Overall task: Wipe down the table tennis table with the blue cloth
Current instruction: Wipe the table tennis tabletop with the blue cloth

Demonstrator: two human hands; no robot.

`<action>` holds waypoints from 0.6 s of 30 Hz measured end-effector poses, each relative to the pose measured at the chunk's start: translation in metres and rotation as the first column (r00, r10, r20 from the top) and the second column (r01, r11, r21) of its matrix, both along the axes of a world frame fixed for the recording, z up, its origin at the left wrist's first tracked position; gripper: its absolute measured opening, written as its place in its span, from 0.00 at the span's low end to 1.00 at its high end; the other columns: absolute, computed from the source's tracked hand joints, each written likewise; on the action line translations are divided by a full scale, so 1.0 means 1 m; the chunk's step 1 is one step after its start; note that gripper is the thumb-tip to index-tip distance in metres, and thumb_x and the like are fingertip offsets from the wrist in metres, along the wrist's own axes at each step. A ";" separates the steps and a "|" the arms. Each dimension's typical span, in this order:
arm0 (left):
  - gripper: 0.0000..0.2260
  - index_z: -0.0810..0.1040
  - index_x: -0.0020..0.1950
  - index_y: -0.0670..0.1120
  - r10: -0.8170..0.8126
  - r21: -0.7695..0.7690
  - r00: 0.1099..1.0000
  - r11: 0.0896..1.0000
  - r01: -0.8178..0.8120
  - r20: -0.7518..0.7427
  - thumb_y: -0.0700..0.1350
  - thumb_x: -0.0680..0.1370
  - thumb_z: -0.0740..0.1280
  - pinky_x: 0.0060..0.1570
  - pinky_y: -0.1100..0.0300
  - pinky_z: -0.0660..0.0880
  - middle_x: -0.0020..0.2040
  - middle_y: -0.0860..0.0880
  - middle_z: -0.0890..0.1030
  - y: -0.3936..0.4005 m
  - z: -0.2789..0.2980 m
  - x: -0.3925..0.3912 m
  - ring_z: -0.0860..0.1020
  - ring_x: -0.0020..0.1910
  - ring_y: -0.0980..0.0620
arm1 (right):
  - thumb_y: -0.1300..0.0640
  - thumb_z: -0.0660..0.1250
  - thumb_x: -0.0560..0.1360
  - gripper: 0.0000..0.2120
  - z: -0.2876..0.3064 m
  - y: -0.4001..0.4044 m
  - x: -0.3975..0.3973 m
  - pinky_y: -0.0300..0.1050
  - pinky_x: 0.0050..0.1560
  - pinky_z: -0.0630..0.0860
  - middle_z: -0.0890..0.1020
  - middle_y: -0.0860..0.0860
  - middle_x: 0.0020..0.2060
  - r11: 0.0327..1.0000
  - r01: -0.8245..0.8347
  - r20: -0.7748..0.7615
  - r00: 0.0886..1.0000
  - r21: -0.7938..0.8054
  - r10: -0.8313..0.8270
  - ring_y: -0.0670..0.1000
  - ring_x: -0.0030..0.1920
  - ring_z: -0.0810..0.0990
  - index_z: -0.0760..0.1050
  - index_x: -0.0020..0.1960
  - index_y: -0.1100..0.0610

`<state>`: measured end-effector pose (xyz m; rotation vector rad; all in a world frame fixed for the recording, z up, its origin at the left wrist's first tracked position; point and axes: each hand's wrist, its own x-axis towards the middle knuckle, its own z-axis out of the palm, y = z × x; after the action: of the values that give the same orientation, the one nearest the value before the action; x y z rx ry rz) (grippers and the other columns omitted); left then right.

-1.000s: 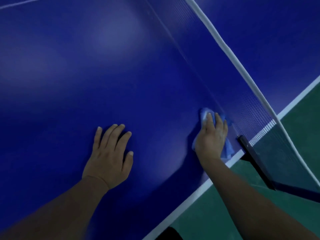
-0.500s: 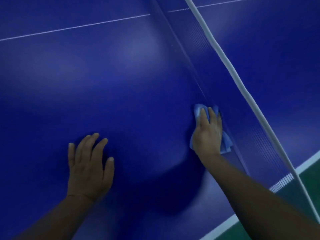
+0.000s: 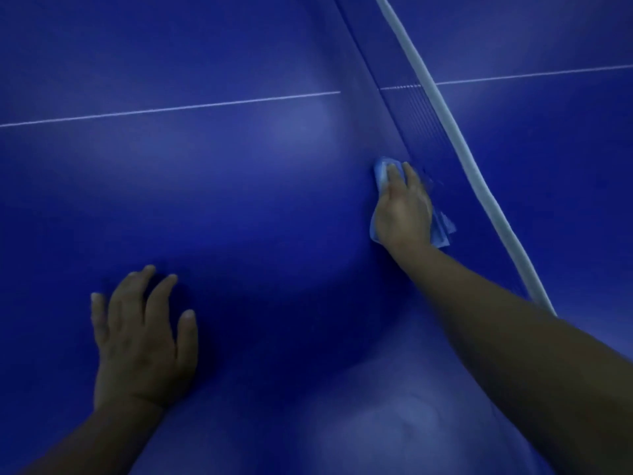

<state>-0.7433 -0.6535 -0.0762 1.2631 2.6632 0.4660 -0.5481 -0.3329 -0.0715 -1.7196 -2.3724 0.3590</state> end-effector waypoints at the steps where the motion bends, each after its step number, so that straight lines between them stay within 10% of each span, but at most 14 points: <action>1: 0.27 0.72 0.69 0.40 -0.003 -0.003 1.000 1.000 0.003 -0.001 0.55 0.78 0.53 0.77 0.44 0.40 0.73 0.41 0.64 0.001 0.000 0.000 0.60 0.75 0.41 | 0.58 0.50 0.85 0.23 0.001 0.013 -0.009 0.54 0.72 0.62 0.59 0.57 0.79 1.000 0.010 -0.028 1.000 -0.011 -0.010 0.58 0.77 0.60 0.58 0.80 0.56; 9: 0.26 0.74 0.68 0.39 -0.046 0.000 0.999 0.999 0.046 0.011 0.54 0.78 0.54 0.76 0.39 0.45 0.73 0.41 0.66 0.002 0.000 -0.001 0.62 0.75 0.41 | 0.58 0.50 0.85 0.23 0.001 0.090 -0.081 0.49 0.71 0.58 0.63 0.60 0.77 0.985 -0.167 0.017 0.986 0.040 0.166 0.60 0.75 0.63 0.60 0.78 0.62; 12: 0.27 0.74 0.68 0.39 -0.051 -0.030 0.998 0.998 0.052 0.037 0.54 0.77 0.54 0.76 0.39 0.45 0.74 0.41 0.66 0.002 0.002 -0.002 0.61 0.75 0.42 | 0.60 0.49 0.84 0.22 0.000 0.052 -0.073 0.54 0.74 0.57 0.67 0.62 0.74 0.894 -0.443 0.172 0.888 0.075 0.426 0.63 0.72 0.66 0.64 0.76 0.64; 18: 0.27 0.75 0.67 0.39 -0.044 -0.049 0.998 0.998 0.047 0.050 0.54 0.76 0.54 0.75 0.35 0.48 0.73 0.40 0.68 0.003 0.004 -0.003 0.62 0.75 0.41 | 0.59 0.56 0.83 0.19 -0.002 -0.015 -0.046 0.60 0.75 0.60 0.72 0.62 0.71 0.800 -0.598 0.018 0.801 0.052 0.598 0.65 0.73 0.67 0.71 0.72 0.64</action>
<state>-0.7462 -0.6507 -0.0726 1.2786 2.5835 0.4157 -0.5941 -0.3483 -0.0735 -0.8897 -2.8487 0.3698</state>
